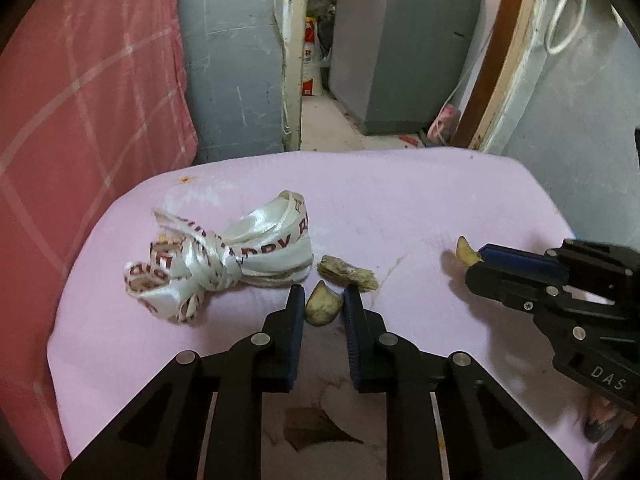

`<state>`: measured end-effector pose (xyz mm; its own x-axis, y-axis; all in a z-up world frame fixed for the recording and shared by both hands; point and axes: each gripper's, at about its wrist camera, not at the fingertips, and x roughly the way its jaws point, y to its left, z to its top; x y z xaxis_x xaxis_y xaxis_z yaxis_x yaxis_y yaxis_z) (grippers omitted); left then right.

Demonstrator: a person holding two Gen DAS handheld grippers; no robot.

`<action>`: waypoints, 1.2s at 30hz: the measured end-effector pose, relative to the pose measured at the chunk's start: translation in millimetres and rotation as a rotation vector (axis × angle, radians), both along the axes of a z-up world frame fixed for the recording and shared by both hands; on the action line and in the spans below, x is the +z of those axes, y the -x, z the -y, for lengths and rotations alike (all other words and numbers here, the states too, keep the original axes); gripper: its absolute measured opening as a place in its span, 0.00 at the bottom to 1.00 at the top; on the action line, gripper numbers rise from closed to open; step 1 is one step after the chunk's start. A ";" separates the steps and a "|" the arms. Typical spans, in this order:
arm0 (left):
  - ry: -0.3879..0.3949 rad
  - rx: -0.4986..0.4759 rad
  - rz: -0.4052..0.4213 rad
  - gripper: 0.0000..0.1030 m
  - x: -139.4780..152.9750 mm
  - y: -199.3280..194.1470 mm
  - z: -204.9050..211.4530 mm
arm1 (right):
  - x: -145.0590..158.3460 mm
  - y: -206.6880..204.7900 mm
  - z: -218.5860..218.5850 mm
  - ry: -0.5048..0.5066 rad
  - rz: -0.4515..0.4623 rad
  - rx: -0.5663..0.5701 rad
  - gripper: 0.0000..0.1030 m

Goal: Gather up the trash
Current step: 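Lift both peels and carry them over the blue bucket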

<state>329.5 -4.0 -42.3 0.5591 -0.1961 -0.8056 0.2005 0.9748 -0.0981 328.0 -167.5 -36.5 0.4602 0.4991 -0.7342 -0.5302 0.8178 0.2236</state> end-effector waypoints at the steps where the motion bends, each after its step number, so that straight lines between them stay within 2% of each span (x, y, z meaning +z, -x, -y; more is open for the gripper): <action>1: 0.015 0.009 0.001 0.16 1.3 3.5 -0.8 | 1.8 3.0 2.2 -0.008 0.008 -0.004 0.12; 10: 0.143 0.067 0.106 0.15 31.6 39.3 -3.7 | 27.3 37.7 25.4 -0.093 0.137 -0.056 0.12; 17: 0.195 0.080 0.265 0.16 69.2 62.4 2.8 | 53.9 71.9 45.5 -0.133 0.288 -0.107 0.12; 29: 0.273 0.045 0.508 0.16 114.2 91.7 56.0 | 109.8 119.9 107.3 -0.150 0.585 -0.313 0.12; 36: 0.305 -0.016 0.607 0.16 130.9 102.5 101.5 | 125.2 137.6 154.9 -0.120 0.674 -0.423 0.12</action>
